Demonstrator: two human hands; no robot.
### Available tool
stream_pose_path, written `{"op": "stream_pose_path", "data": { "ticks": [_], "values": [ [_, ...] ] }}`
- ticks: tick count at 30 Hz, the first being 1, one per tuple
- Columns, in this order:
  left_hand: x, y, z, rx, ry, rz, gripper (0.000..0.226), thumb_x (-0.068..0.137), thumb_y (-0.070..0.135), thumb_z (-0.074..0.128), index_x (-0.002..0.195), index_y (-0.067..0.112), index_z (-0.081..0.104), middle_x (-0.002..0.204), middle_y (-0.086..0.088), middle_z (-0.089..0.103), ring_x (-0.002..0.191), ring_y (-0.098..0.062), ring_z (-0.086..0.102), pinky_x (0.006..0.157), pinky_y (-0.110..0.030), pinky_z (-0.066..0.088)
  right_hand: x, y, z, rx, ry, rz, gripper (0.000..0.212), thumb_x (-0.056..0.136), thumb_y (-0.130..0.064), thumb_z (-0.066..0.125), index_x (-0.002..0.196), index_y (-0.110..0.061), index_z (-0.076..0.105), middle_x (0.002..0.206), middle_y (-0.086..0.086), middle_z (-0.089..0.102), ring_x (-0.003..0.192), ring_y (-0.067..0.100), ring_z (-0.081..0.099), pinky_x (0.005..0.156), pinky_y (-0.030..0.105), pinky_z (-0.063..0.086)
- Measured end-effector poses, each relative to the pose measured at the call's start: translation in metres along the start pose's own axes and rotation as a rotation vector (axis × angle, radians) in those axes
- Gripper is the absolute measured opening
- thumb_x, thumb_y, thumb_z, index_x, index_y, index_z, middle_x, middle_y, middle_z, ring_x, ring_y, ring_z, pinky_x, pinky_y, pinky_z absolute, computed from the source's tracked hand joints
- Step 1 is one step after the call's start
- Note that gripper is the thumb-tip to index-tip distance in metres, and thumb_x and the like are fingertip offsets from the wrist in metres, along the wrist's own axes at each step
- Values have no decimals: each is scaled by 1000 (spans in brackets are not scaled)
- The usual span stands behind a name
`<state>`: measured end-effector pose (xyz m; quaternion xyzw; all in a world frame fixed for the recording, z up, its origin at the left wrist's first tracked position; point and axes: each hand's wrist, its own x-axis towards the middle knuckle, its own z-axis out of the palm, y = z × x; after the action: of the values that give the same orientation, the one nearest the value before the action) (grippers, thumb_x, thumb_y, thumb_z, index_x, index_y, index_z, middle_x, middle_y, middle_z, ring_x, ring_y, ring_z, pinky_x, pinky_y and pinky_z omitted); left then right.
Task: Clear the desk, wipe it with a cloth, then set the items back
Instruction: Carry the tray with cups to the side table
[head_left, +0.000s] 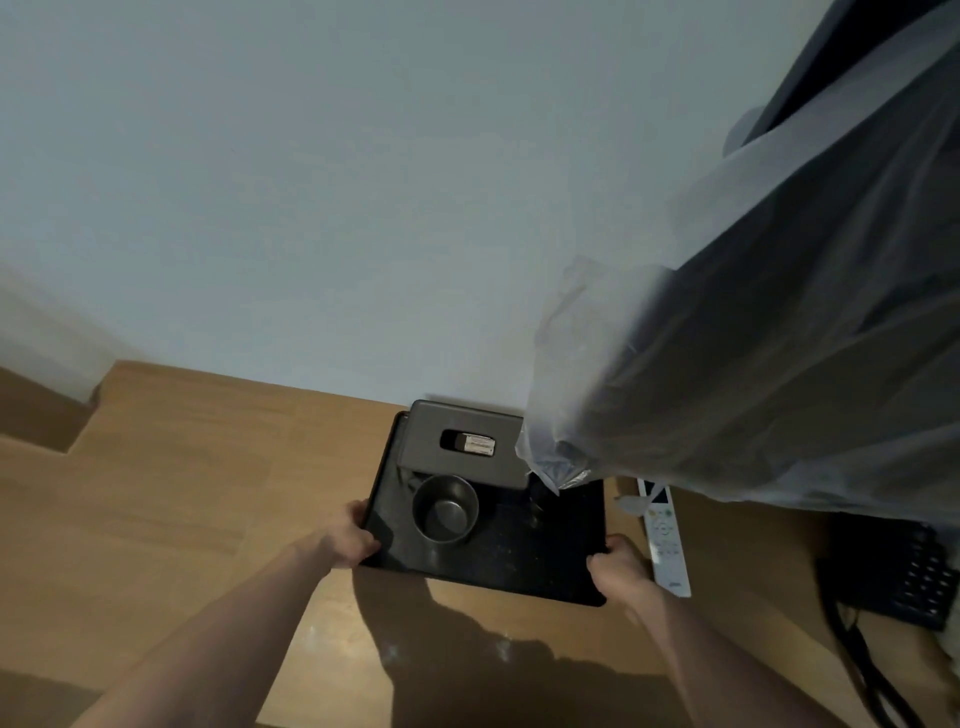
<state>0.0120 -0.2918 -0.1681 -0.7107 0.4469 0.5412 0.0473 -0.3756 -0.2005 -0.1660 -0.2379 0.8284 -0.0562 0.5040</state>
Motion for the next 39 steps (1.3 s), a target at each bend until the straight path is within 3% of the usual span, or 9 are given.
{"op": "stream_pose_path", "data": {
  "ticks": [7, 13, 17, 21, 25, 29, 32, 36, 39],
  "values": [
    [-30, -19, 6, 8, 47, 14, 48, 87, -8, 73, 129, 2, 53, 131, -14, 63, 116, -25, 59, 107, -36, 49, -20, 13, 7, 80, 13, -100, 26, 99, -9, 56, 123, -20, 57, 106, 4, 66, 92, 22, 64, 64, 32, 50],
    [-85, -36, 15, 26, 146, 53, 31, 89, 2, 75, 114, 2, 57, 109, -12, 65, 95, -24, 62, 75, -24, 49, -44, 19, 3, 131, -21, -165, 36, 104, -8, 56, 139, -14, 51, 120, 4, 63, 102, 21, 61, 81, 35, 51],
    [-116, -65, 15, 59, 188, 78, 30, 86, 10, 79, 109, 6, 60, 105, -12, 68, 91, -22, 66, 66, -19, 51, -72, 34, 6, 129, -72, -206, 42, 104, -10, 57, 145, -16, 48, 132, 5, 63, 106, 19, 59, 72, 26, 48],
    [-141, -96, 16, 72, 192, 100, 31, 84, 13, 83, 106, 13, 61, 103, -9, 71, 89, -22, 71, 79, -37, 62, -98, 56, 18, 182, -49, -205, 31, 104, -6, 56, 133, -18, 55, 121, 3, 67, 102, 20, 64, 79, 34, 53],
    [-175, -118, 17, 88, 191, 142, 29, 86, 13, 82, 106, 18, 61, 103, -3, 70, 89, -21, 71, 84, -39, 61, -128, 89, 38, 277, -47, -196, 30, 103, -4, 57, 130, -17, 55, 120, 5, 68, 100, 19, 66, 71, 31, 53],
    [-205, -144, 19, 127, 171, 213, 30, 83, 15, 84, 104, 18, 61, 103, -5, 69, 93, -25, 69, 88, -45, 58, -162, 126, 60, 355, 11, -157, 27, 103, 0, 56, 107, -27, 55, 125, 6, 65, 101, 22, 60, 90, 41, 54],
    [-231, -162, 19, 138, 110, 252, 27, 84, 14, 83, 103, 17, 63, 100, -5, 72, 93, -25, 71, 90, -48, 59, -204, 159, 77, 386, 63, -145, 24, 103, 2, 54, 122, -14, 56, 124, 9, 61, 109, 26, 57, 104, 43, 48],
    [-269, -186, 32, 135, 71, 303, 24, 80, 14, 84, 99, 18, 70, 92, -2, 76, 91, -22, 71, 89, -43, 58, -266, 207, 87, 440, 110, -124, 28, 104, 5, 50, 131, -2, 53, 126, 15, 63, 112, 30, 59, 90, 35, 51],
    [-298, -195, 44, 170, 63, 356, 23, 80, 8, 83, 94, 21, 70, 90, 2, 74, 90, -21, 69, 80, -32, 51, -302, 242, 91, 451, 119, -124, 22, 105, 2, 50, 124, -8, 54, 118, 13, 64, 94, 18, 61, 69, 24, 47]
  ]
}}
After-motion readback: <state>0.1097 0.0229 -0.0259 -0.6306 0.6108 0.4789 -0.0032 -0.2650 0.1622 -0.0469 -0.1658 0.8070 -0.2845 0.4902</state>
